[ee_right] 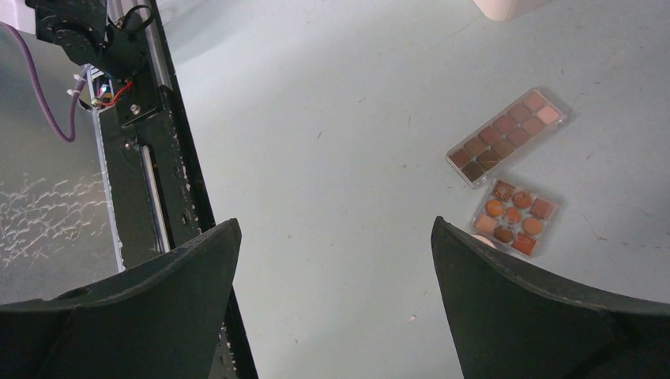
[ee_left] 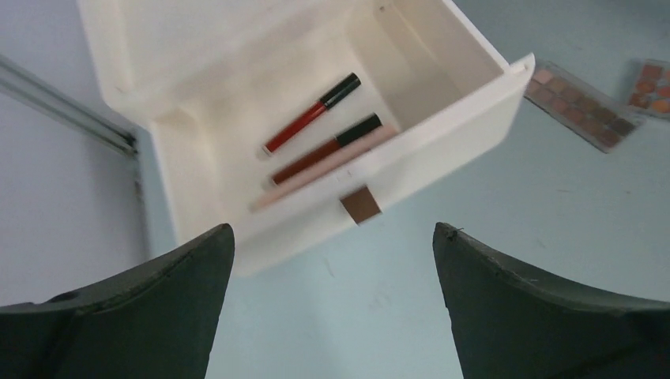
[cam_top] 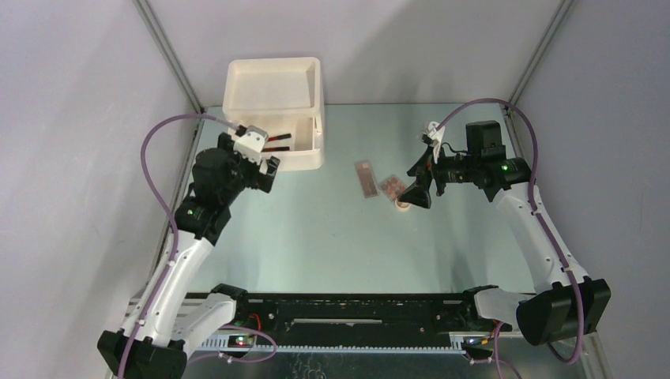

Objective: Organize the makeup
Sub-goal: Close the drawer in the storage box.

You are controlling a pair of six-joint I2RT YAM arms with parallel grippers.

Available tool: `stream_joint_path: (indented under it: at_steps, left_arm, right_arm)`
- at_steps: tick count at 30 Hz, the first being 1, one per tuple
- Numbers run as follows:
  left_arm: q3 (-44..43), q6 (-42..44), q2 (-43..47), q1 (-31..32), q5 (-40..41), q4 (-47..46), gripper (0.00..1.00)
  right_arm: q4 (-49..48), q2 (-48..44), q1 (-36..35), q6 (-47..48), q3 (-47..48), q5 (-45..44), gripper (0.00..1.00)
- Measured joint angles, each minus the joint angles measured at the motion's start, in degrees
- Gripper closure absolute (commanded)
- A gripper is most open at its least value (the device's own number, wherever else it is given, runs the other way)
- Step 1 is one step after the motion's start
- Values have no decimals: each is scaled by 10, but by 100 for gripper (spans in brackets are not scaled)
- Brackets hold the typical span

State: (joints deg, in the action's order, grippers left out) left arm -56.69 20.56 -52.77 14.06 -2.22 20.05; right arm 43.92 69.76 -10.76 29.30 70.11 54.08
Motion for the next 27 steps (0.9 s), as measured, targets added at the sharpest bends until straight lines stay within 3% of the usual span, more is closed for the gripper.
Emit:
stream_joint_path:
  at_steps: [6, 14, 18, 27]
  left_arm:
    - [105, -111, 48, 0, 11, -62, 0]
    - [219, -192, 66, 0, 38, -166, 0]
    - [231, -206, 44, 0, 44, -216, 1]
    - [231, -234, -32, 0, 54, -296, 17]
  right_arm:
    - [0, 0, 3, 0, 0, 0, 1]
    - [0, 0, 3, 0, 0, -6, 0]
    - [0, 4, 3, 1, 0, -13, 0]
    - [0, 19, 3, 5, 0, -17, 0]
